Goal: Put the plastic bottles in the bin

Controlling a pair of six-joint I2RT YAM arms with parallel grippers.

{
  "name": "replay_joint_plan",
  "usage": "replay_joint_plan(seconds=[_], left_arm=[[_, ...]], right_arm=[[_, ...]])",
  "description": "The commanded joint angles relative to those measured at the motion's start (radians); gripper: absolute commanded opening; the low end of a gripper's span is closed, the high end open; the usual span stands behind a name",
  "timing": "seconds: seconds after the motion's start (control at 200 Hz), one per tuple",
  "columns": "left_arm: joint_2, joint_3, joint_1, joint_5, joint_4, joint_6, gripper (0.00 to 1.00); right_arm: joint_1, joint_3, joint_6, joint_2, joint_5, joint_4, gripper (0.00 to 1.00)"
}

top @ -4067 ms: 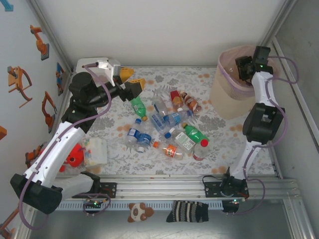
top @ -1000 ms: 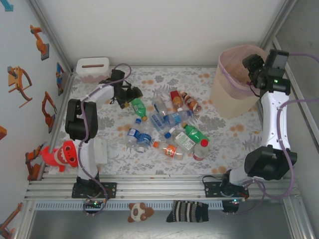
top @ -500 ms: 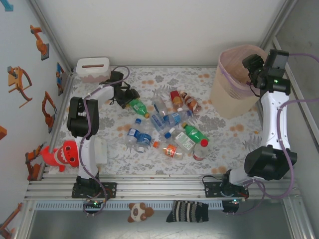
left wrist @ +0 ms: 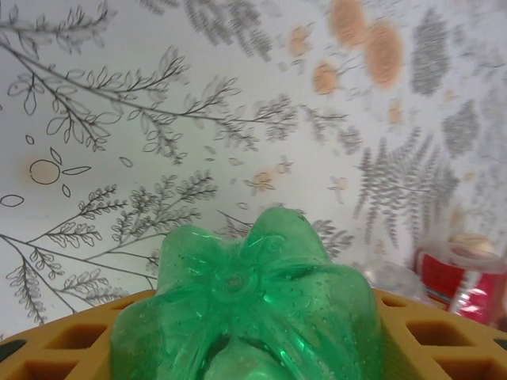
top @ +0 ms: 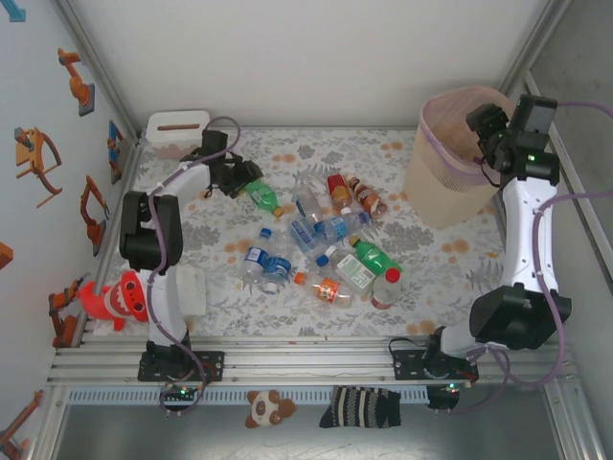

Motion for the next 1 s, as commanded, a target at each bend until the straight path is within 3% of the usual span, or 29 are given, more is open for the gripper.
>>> replay_joint_plan(seconds=[0.0, 0.356, 0.756, 0.991], left_arm=[[-0.122, -0.031, 0.004, 0.036, 0.067, 0.047, 0.54], [-0.407, -0.179, 0.006, 0.218, 0.267, 0.215, 0.49], [-0.675, -0.319, -0.013, 0.53, 0.543, 0.302, 0.48], [-0.746, -0.314, -0.072, 0.644, 0.564, 0.348, 0.48]], right_arm=[[0.021, -0.018, -0.068, -0.049, -0.061, 0.057, 0.71], [0.111, -0.107, -0.262, -0.087, -0.539, 0.342, 0.68], [0.395, -0.19, -0.493, -0.121, -0.755, 0.554, 0.68], [0.553, -0.151, -0.615, -0.074, -0.849, 0.522, 0.7]])
